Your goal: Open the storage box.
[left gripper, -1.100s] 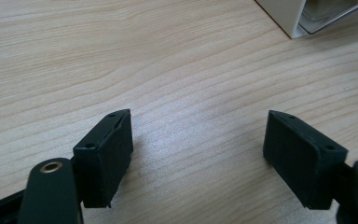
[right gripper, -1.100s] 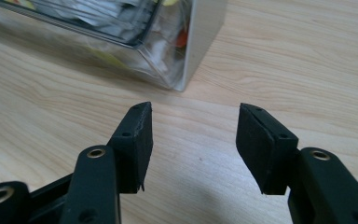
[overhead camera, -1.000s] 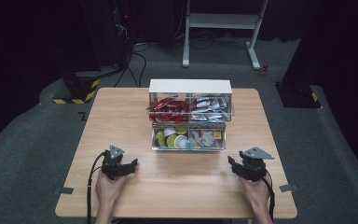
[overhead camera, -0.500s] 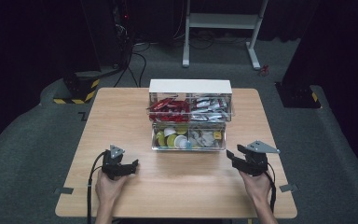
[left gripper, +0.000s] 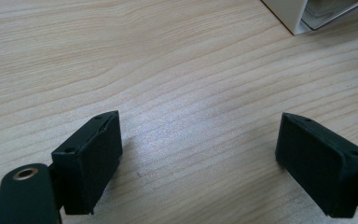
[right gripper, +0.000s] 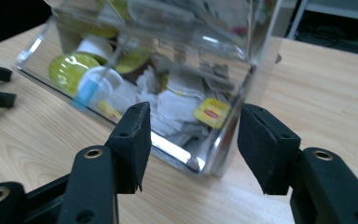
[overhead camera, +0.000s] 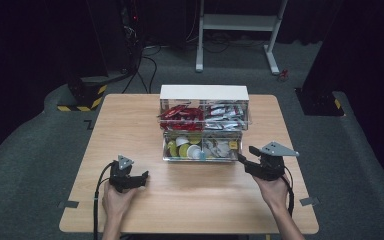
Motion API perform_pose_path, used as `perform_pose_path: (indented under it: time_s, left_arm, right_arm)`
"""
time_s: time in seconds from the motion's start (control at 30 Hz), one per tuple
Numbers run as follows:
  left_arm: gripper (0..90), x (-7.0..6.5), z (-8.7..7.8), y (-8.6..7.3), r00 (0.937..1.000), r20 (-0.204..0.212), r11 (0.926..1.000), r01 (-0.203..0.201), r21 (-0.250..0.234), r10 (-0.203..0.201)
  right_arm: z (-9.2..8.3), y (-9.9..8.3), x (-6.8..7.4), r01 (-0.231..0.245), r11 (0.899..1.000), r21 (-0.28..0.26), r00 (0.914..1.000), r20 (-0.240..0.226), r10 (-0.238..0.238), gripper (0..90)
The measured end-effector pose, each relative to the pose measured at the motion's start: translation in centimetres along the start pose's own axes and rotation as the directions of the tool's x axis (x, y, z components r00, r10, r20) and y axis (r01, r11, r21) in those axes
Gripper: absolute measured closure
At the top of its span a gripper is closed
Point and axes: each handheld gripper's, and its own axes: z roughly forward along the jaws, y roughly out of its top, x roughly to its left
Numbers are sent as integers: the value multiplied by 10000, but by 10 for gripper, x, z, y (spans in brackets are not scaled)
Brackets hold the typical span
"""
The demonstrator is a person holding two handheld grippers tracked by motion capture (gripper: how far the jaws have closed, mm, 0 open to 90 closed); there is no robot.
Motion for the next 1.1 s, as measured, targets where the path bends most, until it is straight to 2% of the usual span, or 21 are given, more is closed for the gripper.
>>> perform_pose_path:
  time_s: [0.33,0.47,0.57,0.83,1.1]
  left_arm:
    - [147,0,0,0,10000,-5,10000,-25,27,25]
    - [151,0,0,0,10000,0,10000,-27,26,27]
    - [154,0,0,0,10000,17,10000,-15,18,15]
    - [154,0,0,0,10000,-7,10000,4,-11,-4]
    - [162,0,0,0,10000,-28,10000,64,-19,-64]
  right_arm:
    - [-4,19,5,289,9994,-176,9985,-454,-297,404]
    - [-7,25,8,504,9985,-219,9968,-609,-517,426]
    - [-12,37,9,682,9974,-251,9938,-861,-701,464]
    - [-16,55,6,604,9968,-528,9897,-1265,-666,501]
    - [-14,69,4,543,9926,-1086,9904,-1207,-674,541]
